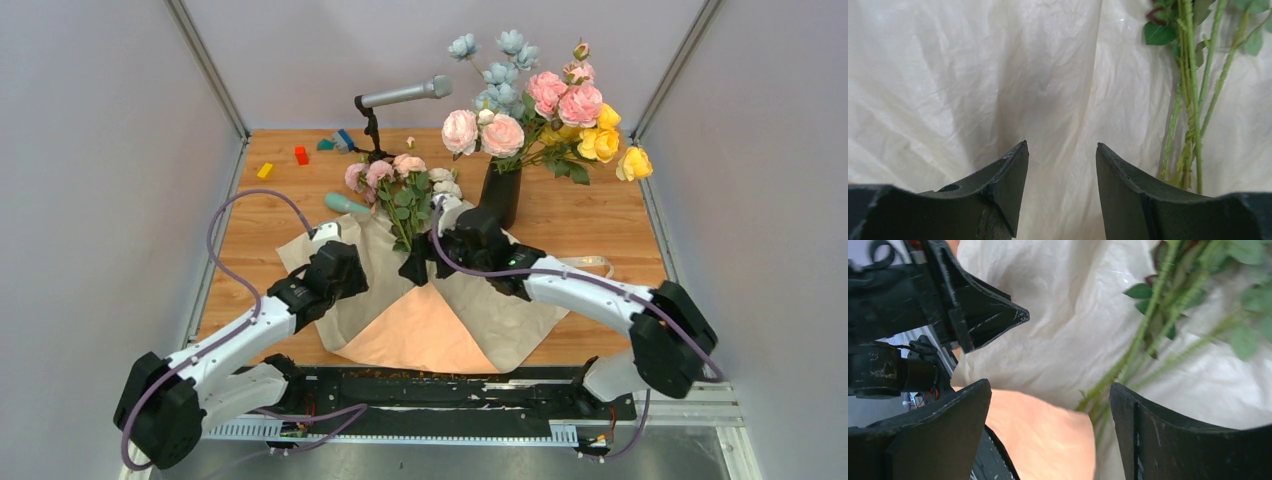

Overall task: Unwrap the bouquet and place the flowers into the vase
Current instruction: Unfold the wrapping paper at the center of the board.

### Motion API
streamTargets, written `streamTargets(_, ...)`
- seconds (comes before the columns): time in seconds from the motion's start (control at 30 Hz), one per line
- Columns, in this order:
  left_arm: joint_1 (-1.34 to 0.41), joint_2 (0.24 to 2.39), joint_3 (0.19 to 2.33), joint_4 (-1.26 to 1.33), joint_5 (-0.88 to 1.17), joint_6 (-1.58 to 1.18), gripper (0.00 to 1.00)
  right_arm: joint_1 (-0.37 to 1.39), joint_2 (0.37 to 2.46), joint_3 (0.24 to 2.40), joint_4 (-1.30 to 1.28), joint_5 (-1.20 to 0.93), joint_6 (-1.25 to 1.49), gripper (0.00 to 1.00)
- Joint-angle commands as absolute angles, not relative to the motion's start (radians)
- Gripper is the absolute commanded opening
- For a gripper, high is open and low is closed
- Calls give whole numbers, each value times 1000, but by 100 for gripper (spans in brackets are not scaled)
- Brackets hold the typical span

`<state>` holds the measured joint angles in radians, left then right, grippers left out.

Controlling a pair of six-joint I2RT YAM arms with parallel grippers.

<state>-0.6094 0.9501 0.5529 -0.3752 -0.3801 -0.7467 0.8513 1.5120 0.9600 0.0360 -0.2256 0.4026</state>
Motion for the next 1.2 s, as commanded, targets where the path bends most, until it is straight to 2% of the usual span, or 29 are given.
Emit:
streamTargets(0.0, -582, 1030, 535, -254, -309, -766, 60, 787, 1326, 871, -84, -182, 323, 92)
streamTargets(0.23, -512, 1114, 472, -159, -231, -797, 60, 585, 1161, 734, -184, -353, 282, 99)
streamTargets(0.4, -476, 1122, 470, -193, -169, -764, 62, 520, 1099, 691, -219, -452, 264, 100)
streamTargets(0.53, -469, 1090, 616, -345, -107, -674, 73, 519, 1078, 688, -224, -530, 256, 100)
streamTargets(0.73, -461, 1082, 854, -565, -25, -498, 98, 521, 1065, 678, -203, -607, 249, 100)
streamTargets(1.0, -455, 1156, 1055, -680, 28, -250, 100, 541, 1033, 617, -154, -577, 283, 100)
streamTargets(1.17, -454, 1169, 1043, -634, -51, -168, 100, 551, 1029, 569, -104, -581, 289, 99)
